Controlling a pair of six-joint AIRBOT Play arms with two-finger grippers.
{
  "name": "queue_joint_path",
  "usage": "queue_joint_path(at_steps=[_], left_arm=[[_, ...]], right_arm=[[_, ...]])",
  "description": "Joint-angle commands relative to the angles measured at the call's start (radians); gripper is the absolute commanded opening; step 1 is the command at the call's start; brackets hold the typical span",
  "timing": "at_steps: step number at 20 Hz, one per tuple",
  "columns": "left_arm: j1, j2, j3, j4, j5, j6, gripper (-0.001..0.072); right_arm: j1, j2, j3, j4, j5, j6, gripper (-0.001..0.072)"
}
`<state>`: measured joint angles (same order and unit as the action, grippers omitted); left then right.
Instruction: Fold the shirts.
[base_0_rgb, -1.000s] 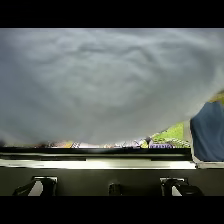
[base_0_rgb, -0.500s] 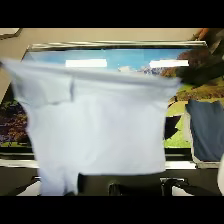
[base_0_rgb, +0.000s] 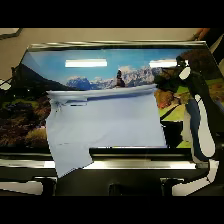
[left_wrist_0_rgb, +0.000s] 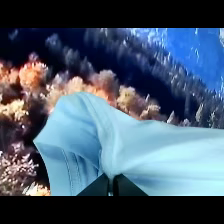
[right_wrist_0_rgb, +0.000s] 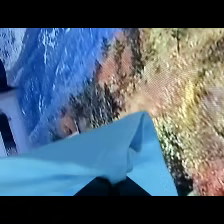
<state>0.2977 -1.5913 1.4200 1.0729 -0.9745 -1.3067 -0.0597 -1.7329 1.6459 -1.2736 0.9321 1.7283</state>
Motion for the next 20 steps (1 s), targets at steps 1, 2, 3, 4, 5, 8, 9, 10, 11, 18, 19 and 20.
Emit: queue_joint_path(at_steps=[1, 2, 3, 4, 5, 8, 9, 10, 11, 18, 19, 20], left_arm=[[0.003, -0.003, 0.032, 0.004, -0.039, 0.028, 0.0028], [0.007, 0.01, 0.032, 0.029, -0.111, 0.028, 0.0029], [0.009, 0.013, 0.032, 0.06, -0.209, 0.022, 0.0029], [0.008, 0.009, 0.021, 0.097, -0.315, 0.003, 0.0029], [0.006, 0.008, -0.01, 0.119, -0.377, -0.017, 0.0029], [0.006, 0.008, -0.134, 0.126, -0.45, -0.029, 0.0029], [0.006, 0.008, -0.166, 0.126, -0.45, -0.029, 0.0029], [0.006, 0.008, -0.196, 0.128, -0.447, -0.03, 0.0029], [0.006, 0.007, -0.216, 0.139, -0.446, -0.043, 0.0029], [0.078, 0.047, -0.122, 0.143, -0.567, -0.066, 0.0506], [0.099, 0.069, -0.132, 0.143, -0.584, -0.068, 0.0504], [0.113, 0.098, -0.159, 0.143, -0.592, -0.073, 0.0503]], right_arm=[[0.0, 0.0, 0.06, -0.083, 0.061, -0.043, 0.0047], [0.0, 0.007, 0.068, -0.124, 0.156, -0.068, 0.0047], [0.0, 0.008, 0.067, -0.163, 0.288, -0.084, 0.0047], [0.001, -0.001, 0.057, -0.185, 0.399, -0.084, 0.0047], [0.001, -0.012, 0.033, -0.185, 0.466, -0.084, 0.0047], [0.0, -0.05, -0.042, -0.178, 0.547, -0.083, 0.0047], [0.001, -0.057, -0.056, -0.174, 0.554, -0.081, 0.0047], [0.001, -0.063, -0.065, -0.169, 0.554, -0.062, 0.0047], [0.001, -0.069, -0.066, -0.163, 0.556, -0.039, 0.0047], [-0.058, 0.029, -0.032, -0.13, 0.699, -0.088, 0.0401], [-0.095, 0.043, -0.036, -0.121, 0.75, -0.088, 0.0402], [-0.134, 0.065, -0.053, -0.113, 0.785, -0.087, 0.0402]])
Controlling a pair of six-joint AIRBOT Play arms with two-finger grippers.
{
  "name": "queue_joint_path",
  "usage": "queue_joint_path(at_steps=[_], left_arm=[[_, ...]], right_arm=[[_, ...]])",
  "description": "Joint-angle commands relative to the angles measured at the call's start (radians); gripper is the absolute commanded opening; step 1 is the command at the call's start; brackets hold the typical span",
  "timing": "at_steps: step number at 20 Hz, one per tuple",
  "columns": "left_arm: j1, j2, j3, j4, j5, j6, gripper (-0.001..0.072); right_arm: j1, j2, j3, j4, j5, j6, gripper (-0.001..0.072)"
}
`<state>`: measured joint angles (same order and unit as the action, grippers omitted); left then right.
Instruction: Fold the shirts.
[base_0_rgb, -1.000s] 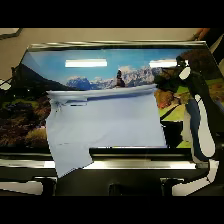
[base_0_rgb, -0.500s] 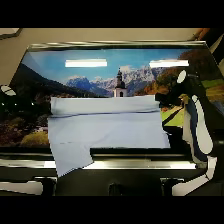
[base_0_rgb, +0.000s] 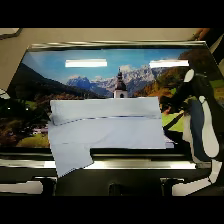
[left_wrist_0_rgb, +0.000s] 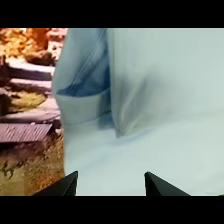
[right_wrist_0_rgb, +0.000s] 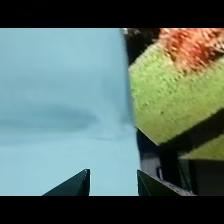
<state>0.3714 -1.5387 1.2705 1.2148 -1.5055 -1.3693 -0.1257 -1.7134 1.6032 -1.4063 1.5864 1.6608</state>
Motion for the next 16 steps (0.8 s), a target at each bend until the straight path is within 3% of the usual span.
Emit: queue_joint_path(at_steps=[1, 7, 13, 16], left_arm=[[0.05, 0.088, -0.07, 0.002, -0.056, -0.006, 0.0502], [0.07, 0.306, -0.589, 0.002, 0.043, 0.002, 0.0499], [0.07, 0.351, -0.744, -0.057, 0.146, 0.032, 0.0492], [0.07, 0.351, -0.775, -0.089, 0.196, 0.031, 0.042]], right_arm=[[-0.095, 0.08, -0.055, 0.024, 0.124, -0.019, 0.0402], [-0.114, 0.307, -0.505, 0.011, -0.097, -0.021, 0.0402], [-0.114, 0.317, -0.569, 0.019, -0.068, -0.065, 0.0402], [-0.114, 0.335, -0.592, 0.019, -0.075, -0.064, 0.0402]])
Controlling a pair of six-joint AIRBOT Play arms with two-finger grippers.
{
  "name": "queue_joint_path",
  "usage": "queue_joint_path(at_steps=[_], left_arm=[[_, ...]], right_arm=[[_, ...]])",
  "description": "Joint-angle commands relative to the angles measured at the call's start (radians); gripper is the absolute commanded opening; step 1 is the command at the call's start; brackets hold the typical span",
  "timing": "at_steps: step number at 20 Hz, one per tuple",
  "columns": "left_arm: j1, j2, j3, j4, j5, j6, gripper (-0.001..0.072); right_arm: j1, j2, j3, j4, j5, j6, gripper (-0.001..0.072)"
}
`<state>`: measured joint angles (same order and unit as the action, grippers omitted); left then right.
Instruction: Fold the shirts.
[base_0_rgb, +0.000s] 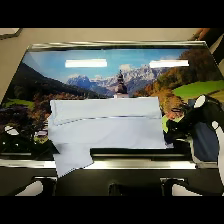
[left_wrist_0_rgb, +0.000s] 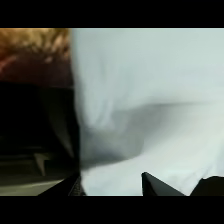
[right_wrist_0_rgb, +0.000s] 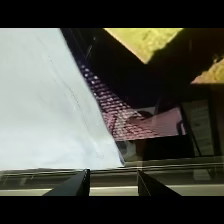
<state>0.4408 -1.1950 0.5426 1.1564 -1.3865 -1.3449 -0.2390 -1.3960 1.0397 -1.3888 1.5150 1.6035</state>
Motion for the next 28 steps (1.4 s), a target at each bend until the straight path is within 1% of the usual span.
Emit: queue_joint_path(at_steps=[1, 2, 3, 4, 5, 8, 13, 14, 15, 16, 17, 20, 23, 24, 26, 28], left_arm=[[0.0, 0.007, -0.055, -0.031, 0.087, 0.007, 0.0288], [0.0, 0.007, -0.062, -0.031, 0.094, 0.007, 0.0227], [0.0, 0.007, -0.069, -0.031, 0.095, 0.007, 0.0148], [0.0, 0.007, -0.073, -0.031, 0.095, 0.011, 0.0078], [0.0, 0.007, -0.073, -0.031, 0.095, 0.016, 0.003], [0.0, 0.008, -0.072, -0.031, 0.095, 0.035, 0.003], [0.0, 0.018, -0.071, -0.031, 0.094, 0.056, 0.003], [0.0, 0.022, -0.071, -0.031, 0.095, 0.057, 0.003], [0.0, 0.027, -0.07, -0.031, 0.095, 0.064, 0.003], [0.001, 0.032, -0.069, -0.031, 0.095, 0.067, 0.003], [0.001, 0.036, -0.063, -0.031, 0.094, 0.068, 0.003], [0.002, 0.076, 0.038, -0.031, 0.059, 0.1, 0.0028], [-0.007, 0.113, 0.235, -0.045, 0.024, 0.051, 0.0027], [-0.023, 0.105, 0.298, -0.056, 0.027, 0.051, 0.0026], [-0.079, 0.066, 0.426, -0.056, 0.067, 0.033, 0.0026], [-0.13, -0.018, 0.561, -0.057, 0.127, -0.003, 0.0026]], right_arm=[[-0.001, 0.031, -0.058, 0.001, -0.014, -0.008, 0.0405], [-0.001, 0.045, -0.093, 0.001, -0.029, -0.008, 0.0413], [-0.001, 0.06, -0.134, 0.002, -0.046, -0.009, 0.0461], [-0.001, 0.069, -0.166, 0.002, -0.058, -0.011, 0.0462], [-0.001, 0.072, -0.19, 0.005, -0.064, -0.012, 0.0467], [-0.001, 0.071, -0.236, 0.029, -0.106, -0.016, 0.05], [-0.001, 0.068, -0.277, 0.134, -0.245, -0.01, 0.0491], [-0.001, 0.065, -0.278, 0.166, -0.251, -0.01, 0.043], [-0.001, 0.058, -0.278, 0.19, -0.245, -0.007, 0.0352], [-0.001, 0.055, -0.278, 0.206, -0.235, -0.008, 0.0228], [-0.001, 0.056, -0.273, 0.208, -0.232, -0.007, 0.0048], [-0.001, 0.086, -0.202, 0.206, -0.21, -0.058, 0.0044], [-0.001, 0.094, -0.026, 0.212, -0.196, -0.047, 0.0043], [0.003, 0.087, 0.034, 0.222, -0.212, -0.039, 0.0043], [0.04, 0.04, 0.154, 0.213, -0.272, -0.025, 0.0043], [0.078, -0.06, 0.262, 0.143, -0.315, 0.034, 0.0043]])
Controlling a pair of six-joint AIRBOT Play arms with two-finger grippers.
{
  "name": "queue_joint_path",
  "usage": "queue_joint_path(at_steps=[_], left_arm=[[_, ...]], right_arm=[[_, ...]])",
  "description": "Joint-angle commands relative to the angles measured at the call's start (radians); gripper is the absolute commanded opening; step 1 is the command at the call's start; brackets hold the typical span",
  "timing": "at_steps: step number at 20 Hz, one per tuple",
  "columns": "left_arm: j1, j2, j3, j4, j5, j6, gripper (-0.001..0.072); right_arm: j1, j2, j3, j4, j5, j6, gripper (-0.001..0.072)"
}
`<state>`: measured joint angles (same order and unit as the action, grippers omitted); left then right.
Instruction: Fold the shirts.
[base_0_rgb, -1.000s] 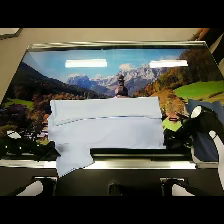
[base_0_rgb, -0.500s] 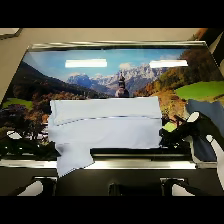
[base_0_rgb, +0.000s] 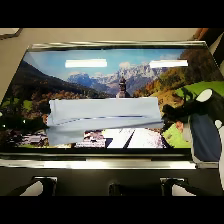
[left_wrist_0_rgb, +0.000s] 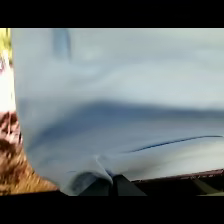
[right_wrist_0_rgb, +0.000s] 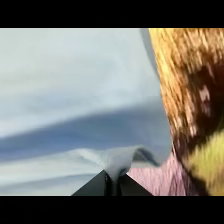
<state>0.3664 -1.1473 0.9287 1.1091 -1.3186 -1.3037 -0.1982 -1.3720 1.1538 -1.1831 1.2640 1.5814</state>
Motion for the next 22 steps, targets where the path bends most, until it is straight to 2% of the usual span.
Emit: queue_joint_path(at_steps=[1, 6, 11, 12, 14, 15, 16, 18, 19, 21, 22], left_arm=[[-0.073, -0.129, 0.254, -0.01, 0.071, -0.052, 0.0026], [-0.121, -0.49, 0.567, -0.01, 0.007, -0.119, 0.0027], [-0.126, -0.653, 0.607, -0.01, -0.02, -0.119, 0.0031], [-0.125, -0.658, 0.607, -0.011, -0.02, -0.117, 0.0077], [-0.116, -0.657, 0.625, -0.01, -0.035, -0.11, 0.0476], [-0.108, -0.652, 0.642, -0.01, -0.055, -0.11, 0.054], [-0.098, -0.645, 0.658, -0.01, -0.074, -0.11, 0.054], [-0.087, -0.61, 0.67, -0.011, -0.087, -0.111, 0.0539], [-0.087, -0.588, 0.67, -0.011, -0.087, -0.11, 0.0539], [-0.095, -0.55, 0.67, -0.03, -0.088, -0.11, 0.0539], [-0.101, -0.532, 0.67, -0.04, -0.088, -0.111, 0.0539]], right_arm=[[0.042, -0.139, 0.191, -0.072, -0.066, 0.079, 0.0043], [0.042, -0.38, 0.363, 0.062, -0.092, 0.111, 0.0044], [0.041, -0.473, 0.365, 0.129, -0.137, 0.11, 0.0049], [0.04, -0.472, 0.366, 0.13, -0.137, 0.109, 0.0106], [0.02, -0.451, 0.387, 0.136, -0.093, 0.08, 0.0384], [0.001, -0.433, 0.401, 0.134, -0.059, 0.042, 0.0488], [-0.026, -0.412, 0.41, 0.127, -0.031, 0.009, 0.0519], [-0.087, -0.4, 0.409, 0.09, 0.022, 0.012, 0.0601], [-0.11, -0.415, 0.405, 0.092, 0.053, 0.016, 0.0616], [-0.114, -0.462, 0.399, 0.148, 0.097, -0.01, 0.0694], [-0.107, -0.489, 0.399, 0.201, 0.105, -0.04, 0.07]])
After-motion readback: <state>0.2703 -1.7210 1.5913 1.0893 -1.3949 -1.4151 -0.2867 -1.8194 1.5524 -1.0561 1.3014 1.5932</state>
